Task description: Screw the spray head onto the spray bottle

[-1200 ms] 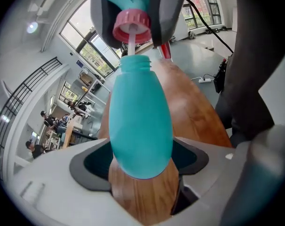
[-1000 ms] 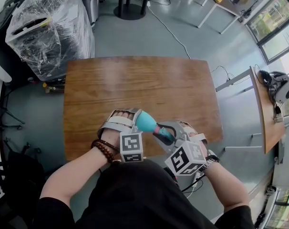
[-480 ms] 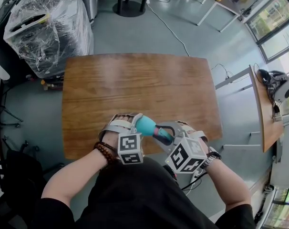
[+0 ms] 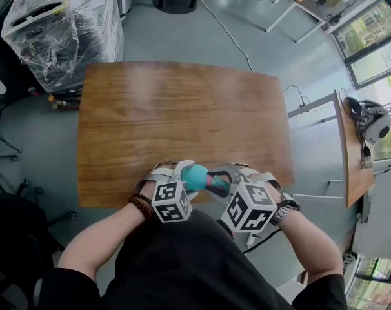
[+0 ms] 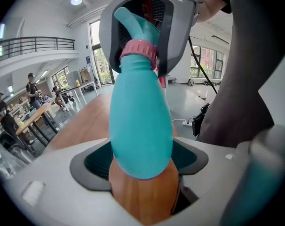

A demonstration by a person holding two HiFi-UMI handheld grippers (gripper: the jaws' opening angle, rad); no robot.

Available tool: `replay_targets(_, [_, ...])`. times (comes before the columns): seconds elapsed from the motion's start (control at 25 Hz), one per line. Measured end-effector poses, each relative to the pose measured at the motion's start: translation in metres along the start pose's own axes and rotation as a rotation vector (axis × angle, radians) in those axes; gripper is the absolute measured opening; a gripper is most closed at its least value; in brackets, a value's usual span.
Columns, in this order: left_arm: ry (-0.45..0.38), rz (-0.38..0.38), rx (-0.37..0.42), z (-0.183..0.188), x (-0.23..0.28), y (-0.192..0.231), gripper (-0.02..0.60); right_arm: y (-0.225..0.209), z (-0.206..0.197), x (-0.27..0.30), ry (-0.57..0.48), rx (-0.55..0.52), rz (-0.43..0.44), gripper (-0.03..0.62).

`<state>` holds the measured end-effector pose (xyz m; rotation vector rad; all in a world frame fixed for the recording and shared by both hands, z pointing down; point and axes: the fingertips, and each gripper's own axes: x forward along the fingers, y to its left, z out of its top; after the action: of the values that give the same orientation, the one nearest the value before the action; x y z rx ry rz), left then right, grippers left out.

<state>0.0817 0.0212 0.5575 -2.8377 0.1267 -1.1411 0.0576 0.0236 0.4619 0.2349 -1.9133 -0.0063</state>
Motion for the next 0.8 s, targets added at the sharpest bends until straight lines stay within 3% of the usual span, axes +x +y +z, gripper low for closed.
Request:
replay_targets(0.2, [-0.036,0.022,-0.008,0.002,-0.005,0.008,0.411,-0.004,0.005,-0.012,-0.027,0.011,-0.011,0.199])
replay_targets(0.36, [-0.037,0.040,0.000,0.001,-0.010,0.015,0.411,-0.010,0.002,-0.021,-0.042,0.015,-0.048,0.198])
replay_targets(0.6, [-0.026,0.031,0.026,0.004,-0.014,0.016,0.411,-0.010,0.007,-0.020,-0.054,-0.018,-0.069,0.124])
replay_targets(0.8, [0.029,0.045,0.066,-0.002,-0.013,0.013,0.410,-0.004,0.002,-0.019,-0.016,-0.060,-0.078,0.121])
